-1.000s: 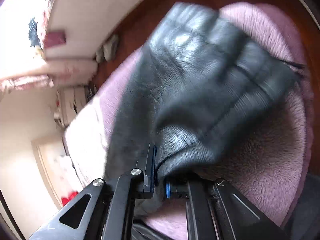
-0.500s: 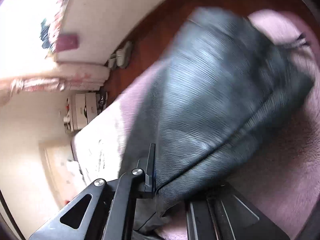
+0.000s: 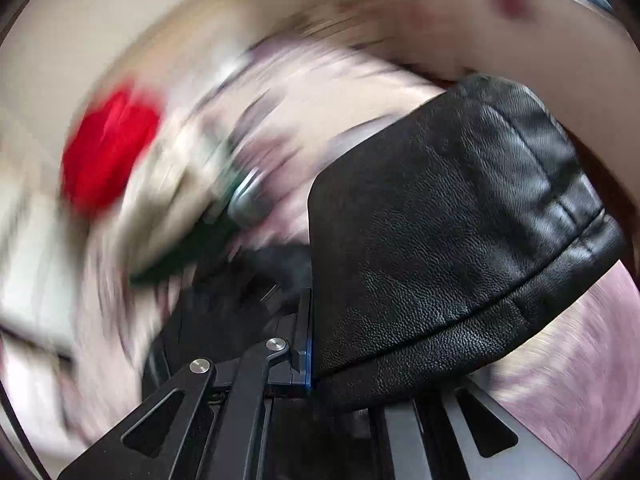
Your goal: Fold large clothes
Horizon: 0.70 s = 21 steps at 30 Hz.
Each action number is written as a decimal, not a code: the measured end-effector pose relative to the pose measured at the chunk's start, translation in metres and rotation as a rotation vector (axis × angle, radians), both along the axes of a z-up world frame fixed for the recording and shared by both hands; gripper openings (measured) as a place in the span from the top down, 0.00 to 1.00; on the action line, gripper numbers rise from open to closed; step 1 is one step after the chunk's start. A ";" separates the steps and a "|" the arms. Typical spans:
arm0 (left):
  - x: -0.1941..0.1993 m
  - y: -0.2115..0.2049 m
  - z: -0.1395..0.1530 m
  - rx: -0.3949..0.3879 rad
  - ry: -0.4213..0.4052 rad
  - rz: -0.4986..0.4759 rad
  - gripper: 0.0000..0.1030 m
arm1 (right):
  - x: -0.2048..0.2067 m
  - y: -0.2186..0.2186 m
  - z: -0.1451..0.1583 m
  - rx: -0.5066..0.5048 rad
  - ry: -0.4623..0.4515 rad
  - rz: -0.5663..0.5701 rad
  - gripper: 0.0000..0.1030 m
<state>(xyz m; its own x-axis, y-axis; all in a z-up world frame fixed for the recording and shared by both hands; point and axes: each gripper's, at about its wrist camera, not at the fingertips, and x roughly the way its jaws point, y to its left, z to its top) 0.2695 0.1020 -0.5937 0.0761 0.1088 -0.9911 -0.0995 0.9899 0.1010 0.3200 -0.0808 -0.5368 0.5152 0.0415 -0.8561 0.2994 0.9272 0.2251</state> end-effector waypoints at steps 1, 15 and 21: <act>0.001 0.016 0.000 -0.002 0.000 0.012 0.00 | 0.011 0.040 -0.015 -0.049 0.022 0.100 0.95; -0.052 0.141 0.002 -0.064 0.024 0.081 0.00 | -0.057 0.090 -0.078 0.388 0.288 0.174 0.26; -0.064 0.106 0.035 -0.094 -0.025 0.073 0.00 | -0.148 -0.071 -0.125 0.784 0.257 -0.428 0.26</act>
<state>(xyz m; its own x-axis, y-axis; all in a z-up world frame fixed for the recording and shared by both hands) 0.2054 0.2080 -0.5583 0.0960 0.0219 -0.9951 -0.1731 0.9849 0.0050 0.1723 -0.1514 -0.6618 0.4187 0.5065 -0.7537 0.7081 0.3375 0.6202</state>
